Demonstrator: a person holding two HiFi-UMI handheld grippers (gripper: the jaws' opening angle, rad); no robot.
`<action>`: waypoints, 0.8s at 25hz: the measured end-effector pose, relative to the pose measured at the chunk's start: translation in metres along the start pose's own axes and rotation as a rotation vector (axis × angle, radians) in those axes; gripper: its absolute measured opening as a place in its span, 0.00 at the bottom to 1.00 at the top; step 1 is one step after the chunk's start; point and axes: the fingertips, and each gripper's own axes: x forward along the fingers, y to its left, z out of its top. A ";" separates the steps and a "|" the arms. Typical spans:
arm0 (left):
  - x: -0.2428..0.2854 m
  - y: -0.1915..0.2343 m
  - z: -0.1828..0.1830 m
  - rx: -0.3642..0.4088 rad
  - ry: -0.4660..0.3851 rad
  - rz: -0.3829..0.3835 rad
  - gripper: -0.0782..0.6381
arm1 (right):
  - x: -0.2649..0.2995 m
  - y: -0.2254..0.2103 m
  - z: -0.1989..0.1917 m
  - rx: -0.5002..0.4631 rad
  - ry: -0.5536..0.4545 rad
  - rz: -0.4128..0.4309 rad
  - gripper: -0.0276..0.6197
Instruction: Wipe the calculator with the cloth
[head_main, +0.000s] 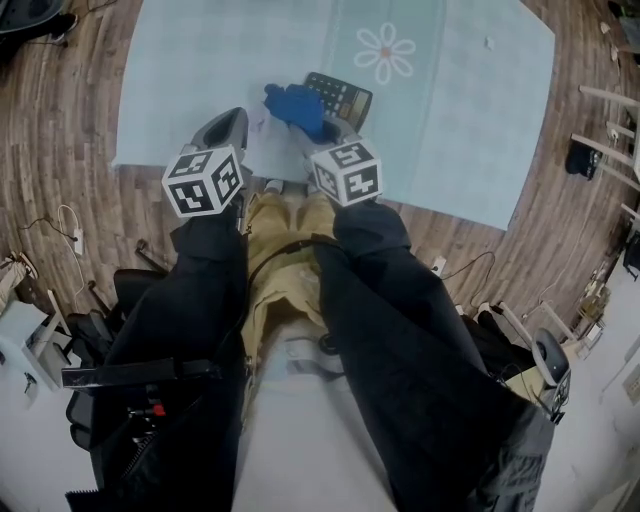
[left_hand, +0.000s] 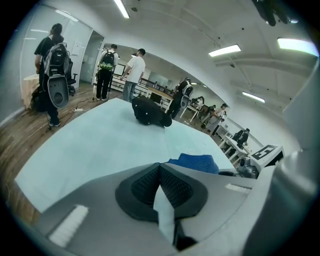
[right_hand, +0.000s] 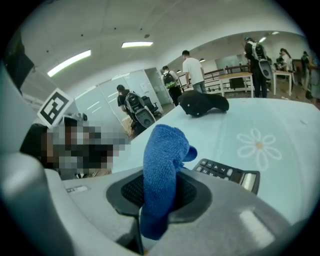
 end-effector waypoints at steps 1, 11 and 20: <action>-0.002 -0.003 0.008 0.003 -0.014 -0.004 0.11 | -0.009 0.002 0.010 0.020 -0.031 0.002 0.18; -0.027 -0.096 0.122 0.099 -0.237 -0.203 0.11 | -0.121 0.006 0.145 0.021 -0.379 -0.055 0.18; -0.073 -0.171 0.219 0.230 -0.468 -0.309 0.11 | -0.218 0.003 0.242 0.000 -0.644 -0.143 0.18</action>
